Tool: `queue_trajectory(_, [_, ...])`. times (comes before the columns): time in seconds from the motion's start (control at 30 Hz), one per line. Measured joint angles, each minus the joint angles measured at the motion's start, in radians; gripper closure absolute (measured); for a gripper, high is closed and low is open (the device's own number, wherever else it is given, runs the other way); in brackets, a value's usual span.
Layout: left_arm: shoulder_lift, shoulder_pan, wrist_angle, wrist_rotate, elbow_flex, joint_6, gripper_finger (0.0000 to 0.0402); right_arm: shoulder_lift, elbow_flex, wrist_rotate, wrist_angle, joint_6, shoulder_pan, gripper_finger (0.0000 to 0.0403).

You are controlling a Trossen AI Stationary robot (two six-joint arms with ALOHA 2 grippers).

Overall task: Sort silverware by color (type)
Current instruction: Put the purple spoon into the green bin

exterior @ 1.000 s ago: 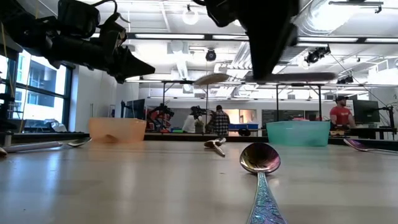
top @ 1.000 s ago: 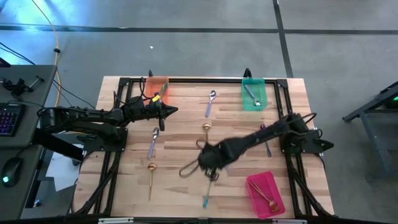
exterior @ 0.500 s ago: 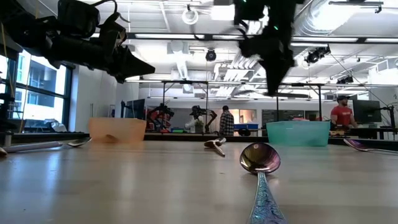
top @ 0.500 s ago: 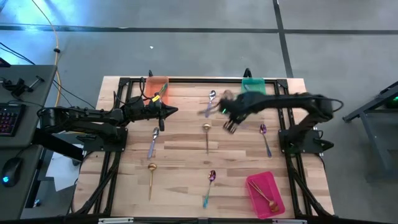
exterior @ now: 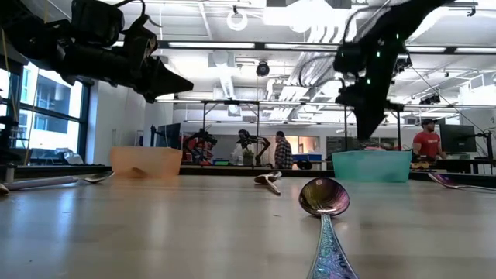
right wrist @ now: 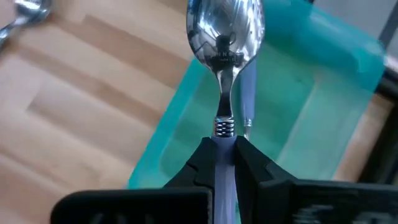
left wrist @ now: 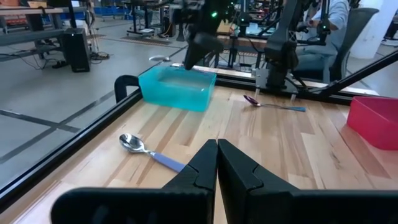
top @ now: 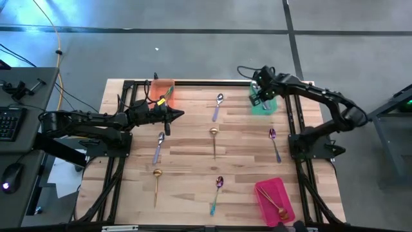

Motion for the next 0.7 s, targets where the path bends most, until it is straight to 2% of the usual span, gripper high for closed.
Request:
queue_trajectory(0.13, [0.000,0.001,-0.001,-0.007,0.000,0.000,0.0399,0.053,-0.026,-0.025,0.061,-0.040,-0.066,0.0399])
queue_trajectory(0.4, [0.000,0.002,-0.004,-0.039,0.000,0.000,0.0399,0.152,-0.026,-0.069,0.091,-0.095,-0.112,0.0395])
queue_trajectory(0.5, [0.000,0.002,-0.005,-0.041,0.000,0.001,0.0399,0.171,-0.026,-0.068,0.093,-0.096,-0.119,0.0374])
queue_trajectory(0.7, [0.000,0.002,-0.008,-0.042,0.000,0.000,0.0399,0.173,-0.021,-0.066,0.085,-0.121,-0.121,0.0300])
